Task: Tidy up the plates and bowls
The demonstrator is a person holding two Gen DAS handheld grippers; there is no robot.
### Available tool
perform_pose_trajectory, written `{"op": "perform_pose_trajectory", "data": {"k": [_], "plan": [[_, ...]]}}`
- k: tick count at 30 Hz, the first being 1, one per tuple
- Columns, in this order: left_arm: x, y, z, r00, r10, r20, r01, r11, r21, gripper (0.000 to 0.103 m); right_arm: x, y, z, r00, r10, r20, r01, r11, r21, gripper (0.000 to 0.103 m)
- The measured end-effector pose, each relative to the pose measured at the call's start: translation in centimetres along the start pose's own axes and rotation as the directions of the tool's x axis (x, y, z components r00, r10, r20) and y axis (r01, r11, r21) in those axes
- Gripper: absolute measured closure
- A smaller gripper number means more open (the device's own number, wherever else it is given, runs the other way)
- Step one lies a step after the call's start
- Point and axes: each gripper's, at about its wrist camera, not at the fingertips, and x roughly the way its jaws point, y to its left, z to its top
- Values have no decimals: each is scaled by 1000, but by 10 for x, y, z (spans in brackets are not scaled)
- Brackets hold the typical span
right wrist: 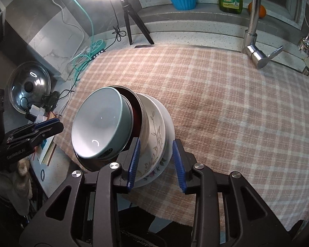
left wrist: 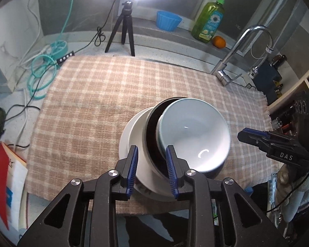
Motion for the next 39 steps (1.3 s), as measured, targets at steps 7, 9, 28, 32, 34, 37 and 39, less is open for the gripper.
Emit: {"op": "perform_pose_trajectory", "data": {"k": [7, 9, 28, 32, 34, 37, 39], "plan": [[-14, -27, -7, 998, 28, 61, -32, 998, 56, 56, -24, 8, -10, 997, -19, 72, 21, 999, -27, 56], [-17, -31, -9, 997, 34, 72, -39, 997, 60, 52, -32, 13, -12, 994, -31, 100, 35, 999, -40, 55], [-47, -54, -19, 968, 139, 209, -161, 982, 95, 31, -75, 35, -29, 958, -53, 281, 79, 994, -79, 11], [-48, -55, -17, 966, 143, 217, -166, 982, 92, 30, -73, 37, -26, 958, -55, 281, 84, 992, -91, 11], [-49, -55, -16, 967, 140, 215, -161, 983, 85, 30, -73, 37, -26, 958, -54, 280, 82, 993, -90, 11], [-49, -59, -15, 964, 149, 218, -173, 981, 93, 30, -71, 37, -25, 959, -51, 278, 76, 994, -81, 11], [-49, -60, -14, 964, 149, 219, -173, 980, 95, 30, -68, 36, -24, 961, -47, 272, 70, 995, -76, 11]]}}
